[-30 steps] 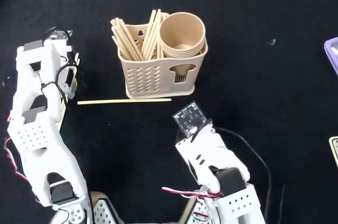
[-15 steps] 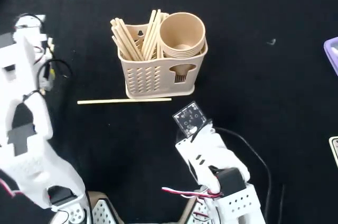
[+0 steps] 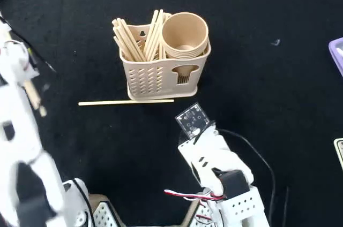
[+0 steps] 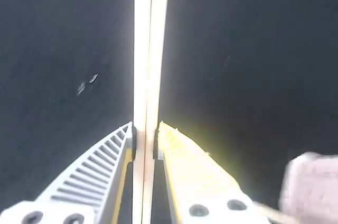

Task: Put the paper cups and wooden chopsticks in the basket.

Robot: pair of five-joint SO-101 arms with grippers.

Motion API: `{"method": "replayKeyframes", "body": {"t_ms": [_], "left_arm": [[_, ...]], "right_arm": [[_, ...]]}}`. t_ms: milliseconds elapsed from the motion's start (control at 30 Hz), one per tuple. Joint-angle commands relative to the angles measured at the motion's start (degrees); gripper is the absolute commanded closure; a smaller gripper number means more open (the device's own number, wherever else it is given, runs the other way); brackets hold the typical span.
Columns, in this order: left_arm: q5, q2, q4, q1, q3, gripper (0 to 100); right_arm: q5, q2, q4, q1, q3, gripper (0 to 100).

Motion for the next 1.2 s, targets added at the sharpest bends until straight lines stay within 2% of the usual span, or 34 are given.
{"method": "replayKeyframes", "body": {"t_ms": [0, 233, 500, 600, 767, 967, 1167], "left_arm": [[6.9, -15.3, -6.7, 6.0, 5.0, 97], [14.9, -29.3, -12.2, 16.8, 7.9, 97], [27.3, -29.4, -33.7, 27.2, 10.2, 97], [25.8, -26.1, -39.4, 32.0, 11.9, 97], [17.3, -16.6, -42.7, 37.5, 10.5, 97], [9.9, -8.2, -45.7, 39.8, 9.5, 97], [9.6, -6.2, -44.9, 39.9, 16.7, 97]], "right_arm": [[0.7, -4.8, 0.5, 0.8, -0.1, 83.9], [0.7, -4.8, 0.5, 0.8, -0.1, 83.9], [0.7, -4.8, 0.5, 0.8, -0.1, 83.9], [0.7, -4.8, 0.5, 0.8, -0.1, 83.9], [0.7, -4.8, 0.5, 0.8, -0.1, 83.9], [0.8, -4.8, 0.4, 0.8, -0.1, 83.9], [1.0, -4.8, 0.4, 0.8, -0.1, 83.9]]}}
